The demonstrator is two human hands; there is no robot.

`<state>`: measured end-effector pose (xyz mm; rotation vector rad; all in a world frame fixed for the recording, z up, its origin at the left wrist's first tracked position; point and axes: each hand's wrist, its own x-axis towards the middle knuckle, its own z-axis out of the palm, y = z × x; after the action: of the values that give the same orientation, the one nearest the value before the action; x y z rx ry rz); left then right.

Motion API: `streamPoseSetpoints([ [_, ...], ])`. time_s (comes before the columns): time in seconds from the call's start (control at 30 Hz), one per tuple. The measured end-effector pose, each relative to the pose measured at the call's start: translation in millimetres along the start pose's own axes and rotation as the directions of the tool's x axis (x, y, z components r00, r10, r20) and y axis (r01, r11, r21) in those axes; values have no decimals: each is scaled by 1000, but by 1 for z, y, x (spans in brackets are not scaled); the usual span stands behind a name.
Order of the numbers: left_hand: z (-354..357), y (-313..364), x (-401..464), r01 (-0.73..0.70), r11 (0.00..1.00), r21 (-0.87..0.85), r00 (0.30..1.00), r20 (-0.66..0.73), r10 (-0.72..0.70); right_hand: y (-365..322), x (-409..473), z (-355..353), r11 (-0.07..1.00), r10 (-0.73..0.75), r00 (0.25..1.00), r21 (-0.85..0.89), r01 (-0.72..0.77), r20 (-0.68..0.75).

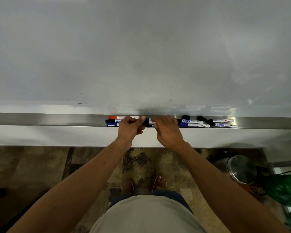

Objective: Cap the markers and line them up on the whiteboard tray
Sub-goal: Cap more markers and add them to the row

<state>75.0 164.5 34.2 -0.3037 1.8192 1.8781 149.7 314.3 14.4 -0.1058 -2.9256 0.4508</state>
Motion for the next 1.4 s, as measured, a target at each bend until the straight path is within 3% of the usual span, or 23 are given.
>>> streamPoseSetpoints([
  [0.2,2,3,-5,18,999,40,996,81,-21,-6,1,-5,996,68,996,-60,-64,61],
  [0.37,3,6,-8,58,987,149,986,145,-79,-12,3,-13,967,175,984,-192,-169,16],
  [0.5,1,5,-11,124,968,216,960,222,-173,-11,2,-12,954,173,985,-248,-168,-2],
  [0.63,-1,2,-12,141,948,286,938,269,-220,-10,0,-9,968,168,986,-194,-161,19],
  [0.93,9,5,-8,139,952,271,947,244,-208,-7,3,-2,975,185,983,-129,-182,4],
  [1.13,11,6,-2,52,956,290,964,237,-125,-3,-1,3,973,224,974,-59,-223,10],
  [1.27,9,2,1,11,975,223,964,258,-69,5,1,6,990,107,994,97,-105,-15],
  [1.4,6,2,12,-5,987,162,981,192,-27,18,4,8,983,23,999,183,-30,40],
])
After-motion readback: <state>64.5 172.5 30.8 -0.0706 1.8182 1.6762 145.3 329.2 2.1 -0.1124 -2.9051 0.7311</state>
